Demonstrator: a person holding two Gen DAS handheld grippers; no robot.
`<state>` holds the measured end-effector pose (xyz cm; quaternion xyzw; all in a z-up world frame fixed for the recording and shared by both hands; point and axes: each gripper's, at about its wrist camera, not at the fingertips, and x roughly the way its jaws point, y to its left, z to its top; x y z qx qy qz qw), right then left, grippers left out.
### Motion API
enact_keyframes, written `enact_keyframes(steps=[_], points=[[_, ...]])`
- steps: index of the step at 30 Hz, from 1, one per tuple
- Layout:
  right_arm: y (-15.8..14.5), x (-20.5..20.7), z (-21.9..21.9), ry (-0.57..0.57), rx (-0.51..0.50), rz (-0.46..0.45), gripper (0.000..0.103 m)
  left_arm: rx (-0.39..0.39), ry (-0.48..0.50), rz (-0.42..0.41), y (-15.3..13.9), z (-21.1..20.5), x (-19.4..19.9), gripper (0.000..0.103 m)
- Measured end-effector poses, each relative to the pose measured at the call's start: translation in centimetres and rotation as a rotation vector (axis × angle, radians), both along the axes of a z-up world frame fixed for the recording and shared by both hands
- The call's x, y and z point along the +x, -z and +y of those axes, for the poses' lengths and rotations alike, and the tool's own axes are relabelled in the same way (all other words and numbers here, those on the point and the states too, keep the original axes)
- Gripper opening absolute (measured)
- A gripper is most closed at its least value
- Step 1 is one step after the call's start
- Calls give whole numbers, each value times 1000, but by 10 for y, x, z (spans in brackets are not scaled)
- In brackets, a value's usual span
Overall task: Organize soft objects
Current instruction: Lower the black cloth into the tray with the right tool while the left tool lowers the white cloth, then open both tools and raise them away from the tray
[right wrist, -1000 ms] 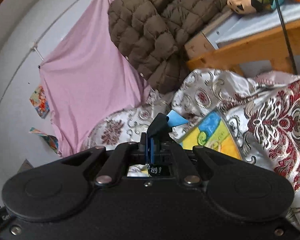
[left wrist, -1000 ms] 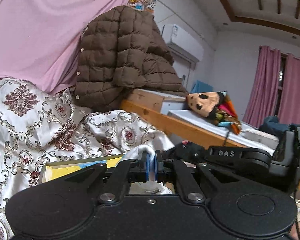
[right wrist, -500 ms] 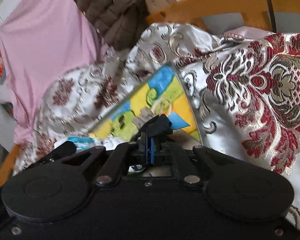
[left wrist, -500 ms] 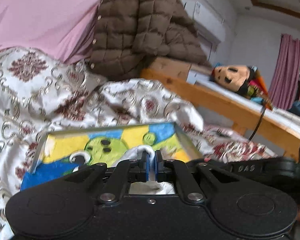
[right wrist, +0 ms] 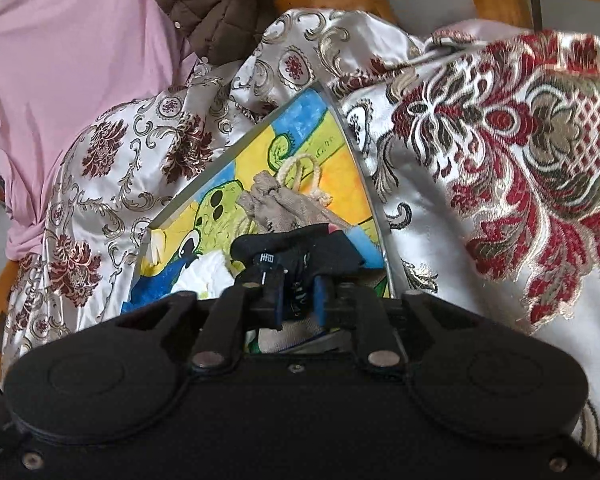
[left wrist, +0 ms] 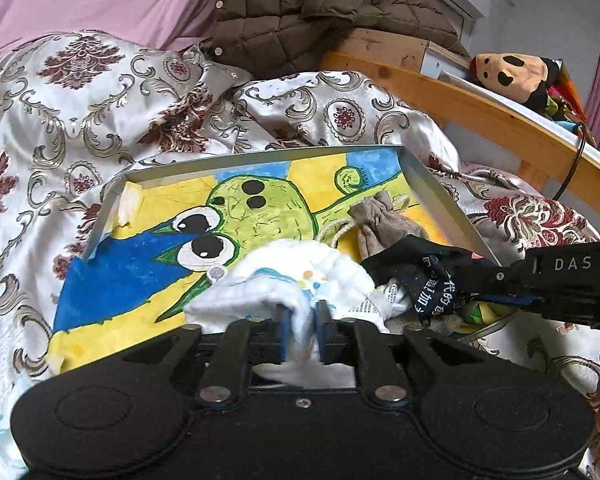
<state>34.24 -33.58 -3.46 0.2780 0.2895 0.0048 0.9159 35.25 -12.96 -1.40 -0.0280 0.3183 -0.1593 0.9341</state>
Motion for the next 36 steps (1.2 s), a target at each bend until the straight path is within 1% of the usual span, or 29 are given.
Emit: enact_keyframes(steps=[1,2,4,5,8,10,12,13,14,17,18,20,22,25,28,33,35,36], points=[[-4,-6,1,-3,-4,-2,21,-3,-2,2,-1,1,-3,22],[-6,-8,3,-5,-6,-5,23,-2,-1,5,-3,2,-5,24],[-17,-24,2,-7,-4,-13,31,6,-2,4,-6,4,-13,33],[-19,-27,3,-9,-3,-19,33,10,-2,4,-7,5,-17,34],[-31,-40,5,-14,-4,-41,42,10,-11,-4,-15,10,-31,44],[-37,-48,5,-20,1,-57,49,-3,-25,-14,-22,14,-39,55],[-43,-58,4,-37,22,-77,52,-11,-48,-27,-31,19,-50,63],[-45,-62,5,-48,30,-87,57,-13,-57,-36,-35,21,-55,65],[-47,-66,5,-56,31,-96,59,-13,-61,-43,-39,23,-59,65],[-58,-83,12,-89,0,-130,65,-11,-72,-72,-52,32,-77,71],[-62,-88,14,-99,-10,-141,69,-10,-76,-82,-56,34,-83,74],[-71,-100,19,-119,-36,-172,74,-15,-86,-103,-64,40,-95,75],[-80,-115,25,-127,-51,-207,86,-24,-95,-122,-73,47,-108,78],[-94,-141,33,-139,-45,-262,97,-34,-106,-148,-83,55,-127,82],[-105,-167,41,-150,-56,-317,102,-45,-111,-176,-92,64,-149,85],[-119,-211,59,-165,-99,-392,102,-51,-117,-218,-104,80,-187,88],[-122,-227,64,-166,-99,-411,102,-50,-122,-232,-106,86,-203,89],[-124,-234,67,-169,-100,-421,102,-48,-122,-241,-106,89,-213,92]])
